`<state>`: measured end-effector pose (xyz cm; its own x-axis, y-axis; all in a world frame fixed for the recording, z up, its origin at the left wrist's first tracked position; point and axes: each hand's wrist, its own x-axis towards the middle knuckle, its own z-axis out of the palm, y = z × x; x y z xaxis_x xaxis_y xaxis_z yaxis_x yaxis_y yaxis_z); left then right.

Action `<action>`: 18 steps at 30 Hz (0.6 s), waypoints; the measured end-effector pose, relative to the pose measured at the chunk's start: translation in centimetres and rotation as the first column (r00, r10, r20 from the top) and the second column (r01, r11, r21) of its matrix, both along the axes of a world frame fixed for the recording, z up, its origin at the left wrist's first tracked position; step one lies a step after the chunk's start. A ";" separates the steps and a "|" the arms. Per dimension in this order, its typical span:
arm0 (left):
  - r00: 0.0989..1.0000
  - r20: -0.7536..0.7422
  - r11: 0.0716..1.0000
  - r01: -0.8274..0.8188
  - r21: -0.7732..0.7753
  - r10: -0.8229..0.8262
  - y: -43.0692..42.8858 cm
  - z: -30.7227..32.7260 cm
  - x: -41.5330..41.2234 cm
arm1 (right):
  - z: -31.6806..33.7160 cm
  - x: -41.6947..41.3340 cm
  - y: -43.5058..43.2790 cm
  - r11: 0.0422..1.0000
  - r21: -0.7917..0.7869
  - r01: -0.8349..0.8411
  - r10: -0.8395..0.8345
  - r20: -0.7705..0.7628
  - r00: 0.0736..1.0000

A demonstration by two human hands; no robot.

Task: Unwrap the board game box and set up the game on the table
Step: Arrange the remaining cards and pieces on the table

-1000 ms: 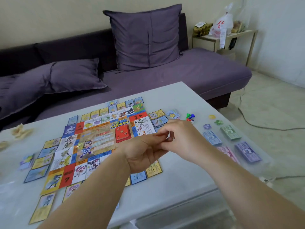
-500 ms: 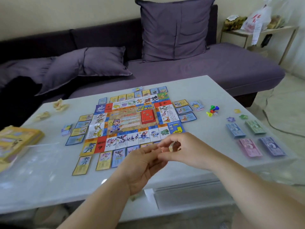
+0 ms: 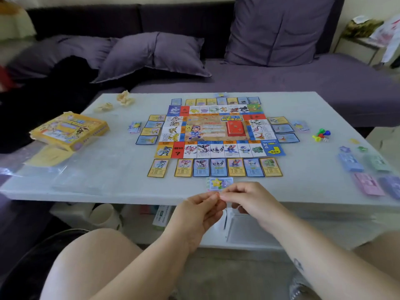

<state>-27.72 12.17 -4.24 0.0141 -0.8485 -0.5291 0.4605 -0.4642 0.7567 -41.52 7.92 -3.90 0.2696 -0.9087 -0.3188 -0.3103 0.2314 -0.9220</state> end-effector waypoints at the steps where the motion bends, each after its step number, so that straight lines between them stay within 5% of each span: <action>1: 1.000 -0.008 1.000 -0.021 -0.007 0.021 -0.1 0.1 0.2 | 0.1 0.3 -0.3 0.999 -0.008 0.036 -0.036 0.026 0.999; 4: 0.992 -0.053 0.994 -0.112 0.007 0.113 -0.7 0.1 1.4 | 0.6 0.9 -1.8 0.984 -0.111 0.138 -0.136 0.024 0.990; 8: 0.963 -0.138 0.973 -0.230 0.035 0.233 -1.4 0.3 2.9 | 0.8 1.2 -3.5 0.936 -0.350 0.033 -0.133 -0.267 0.954; 13: 0.943 -0.231 0.971 -0.233 0.048 0.238 -1.9 1.0 3.5 | -0.1 1.6 -4.4 0.898 -0.426 -0.115 -0.146 -0.531 0.834; 16: 0.956 -0.228 0.982 -0.191 0.001 0.186 -2.1 1.0 3.3 | 0.4 1.1 -4.6 0.850 -0.524 -0.047 -0.230 -0.449 0.863; 18: 0.962 -0.230 0.987 -0.159 -0.033 0.148 -2.2 1.1 2.9 | 1.3 1.0 -4.5 0.880 -0.471 -0.061 -0.137 -0.376 0.916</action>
<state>-24.82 9.97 -3.12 0.0310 -0.8711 -0.4901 0.6850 -0.3386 0.6451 -40.56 3.45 -2.63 0.1767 -0.9816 0.0723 -0.6635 -0.1730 -0.7279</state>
